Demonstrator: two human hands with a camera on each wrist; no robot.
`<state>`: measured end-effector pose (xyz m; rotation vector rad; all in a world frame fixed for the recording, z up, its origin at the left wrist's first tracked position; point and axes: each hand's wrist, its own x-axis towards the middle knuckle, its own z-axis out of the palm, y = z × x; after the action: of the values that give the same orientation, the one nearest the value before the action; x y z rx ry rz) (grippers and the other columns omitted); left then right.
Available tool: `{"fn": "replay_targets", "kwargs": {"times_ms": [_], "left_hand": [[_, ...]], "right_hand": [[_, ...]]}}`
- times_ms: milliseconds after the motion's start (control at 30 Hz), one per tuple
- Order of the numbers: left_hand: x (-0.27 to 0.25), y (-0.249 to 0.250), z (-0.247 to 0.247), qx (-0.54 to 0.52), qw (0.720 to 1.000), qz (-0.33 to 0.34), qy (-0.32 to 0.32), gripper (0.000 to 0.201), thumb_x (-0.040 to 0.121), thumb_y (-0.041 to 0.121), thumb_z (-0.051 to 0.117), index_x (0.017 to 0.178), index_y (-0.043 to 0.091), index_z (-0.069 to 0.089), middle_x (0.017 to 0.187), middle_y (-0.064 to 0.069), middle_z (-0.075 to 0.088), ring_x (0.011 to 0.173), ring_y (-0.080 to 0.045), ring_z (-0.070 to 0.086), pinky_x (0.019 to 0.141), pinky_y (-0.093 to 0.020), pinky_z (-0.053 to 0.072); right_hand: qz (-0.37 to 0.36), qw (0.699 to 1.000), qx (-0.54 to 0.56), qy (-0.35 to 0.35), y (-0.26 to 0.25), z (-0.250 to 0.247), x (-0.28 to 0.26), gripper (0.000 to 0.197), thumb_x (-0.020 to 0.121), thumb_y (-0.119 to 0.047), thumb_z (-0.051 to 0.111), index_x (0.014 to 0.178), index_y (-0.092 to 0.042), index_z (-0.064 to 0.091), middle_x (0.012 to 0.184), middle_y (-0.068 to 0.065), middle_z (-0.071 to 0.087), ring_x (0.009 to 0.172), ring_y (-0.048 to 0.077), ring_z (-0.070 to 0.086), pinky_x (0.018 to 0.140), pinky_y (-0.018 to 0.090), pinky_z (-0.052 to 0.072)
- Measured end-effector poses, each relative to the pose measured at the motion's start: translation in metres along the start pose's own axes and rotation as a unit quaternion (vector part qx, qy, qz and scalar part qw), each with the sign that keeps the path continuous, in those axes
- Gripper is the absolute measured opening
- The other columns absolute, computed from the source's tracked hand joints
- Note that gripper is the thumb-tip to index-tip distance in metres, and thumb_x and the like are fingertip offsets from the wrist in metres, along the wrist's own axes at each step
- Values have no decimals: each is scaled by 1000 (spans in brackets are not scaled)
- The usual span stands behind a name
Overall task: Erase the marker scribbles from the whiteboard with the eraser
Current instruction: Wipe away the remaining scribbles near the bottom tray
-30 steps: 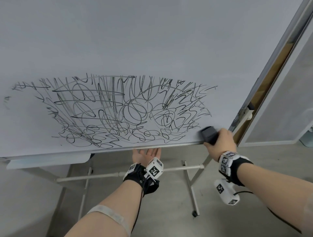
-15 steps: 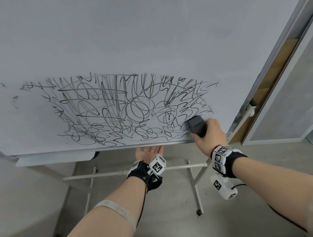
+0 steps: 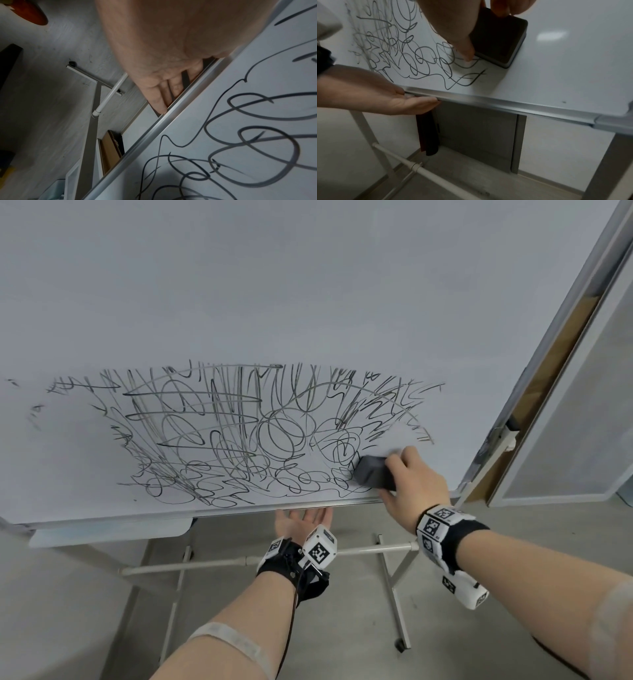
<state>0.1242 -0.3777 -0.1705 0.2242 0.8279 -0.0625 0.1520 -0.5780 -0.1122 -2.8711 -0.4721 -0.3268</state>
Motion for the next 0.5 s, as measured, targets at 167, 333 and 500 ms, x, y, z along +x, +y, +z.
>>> {"fn": "replay_targets", "kwargs": {"times_ms": [167,333,500], "left_hand": [[-1,3,1,-9,1000,1,-2,62,103,54,29,154,19,26,158,-14,31,145,-38,30,114,-55,32],[0,0,2,-4,1000,3,-6,63,102,54,29,153,18,27,157,-15,34,144,-38,31,114,-56,32],[-3,-1,2,-9,1000,5,-3,61,102,53,30,154,20,26,157,-15,33,145,-38,30,115,-55,29]], "right_hand": [[-36,994,-23,97,8,-42,25,41,71,-31,77,103,-13,58,95,7,49,79,30,50,67,34,35],[-58,971,11,231,12,-85,54,46,71,-36,71,109,-12,61,97,12,49,89,32,45,73,38,34],[-110,986,-66,104,5,-35,29,48,61,-29,83,102,-14,61,101,9,54,90,31,49,75,40,37]]}}
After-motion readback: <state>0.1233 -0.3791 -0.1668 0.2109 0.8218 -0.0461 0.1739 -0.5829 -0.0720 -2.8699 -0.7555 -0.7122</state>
